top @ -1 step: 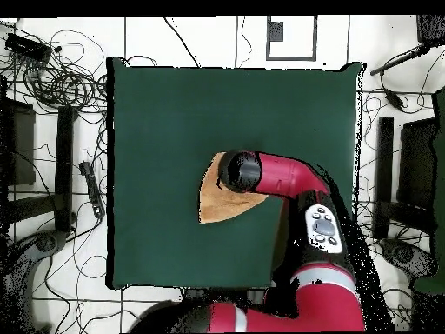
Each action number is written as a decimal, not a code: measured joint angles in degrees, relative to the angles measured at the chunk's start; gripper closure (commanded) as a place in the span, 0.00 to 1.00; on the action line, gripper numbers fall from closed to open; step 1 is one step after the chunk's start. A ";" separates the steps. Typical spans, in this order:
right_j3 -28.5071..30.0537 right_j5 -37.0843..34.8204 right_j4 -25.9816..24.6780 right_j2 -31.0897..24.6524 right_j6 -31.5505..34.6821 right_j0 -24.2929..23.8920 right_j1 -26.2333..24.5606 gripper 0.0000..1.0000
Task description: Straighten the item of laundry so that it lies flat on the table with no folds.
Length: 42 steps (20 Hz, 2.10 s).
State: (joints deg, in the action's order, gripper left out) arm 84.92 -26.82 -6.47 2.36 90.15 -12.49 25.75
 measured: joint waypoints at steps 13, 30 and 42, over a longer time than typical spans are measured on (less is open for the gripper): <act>0.08 0.01 -3.85 -0.14 0.00 -4.21 -0.15 0.00; 1.09 0.01 -9.82 -2.92 -0.01 -4.44 1.66 0.00; 3.09 -1.04 -21.22 -11.71 -0.04 -5.11 4.68 0.00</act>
State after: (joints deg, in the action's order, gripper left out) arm 88.01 -27.86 -27.69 -9.34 90.12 -17.60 30.43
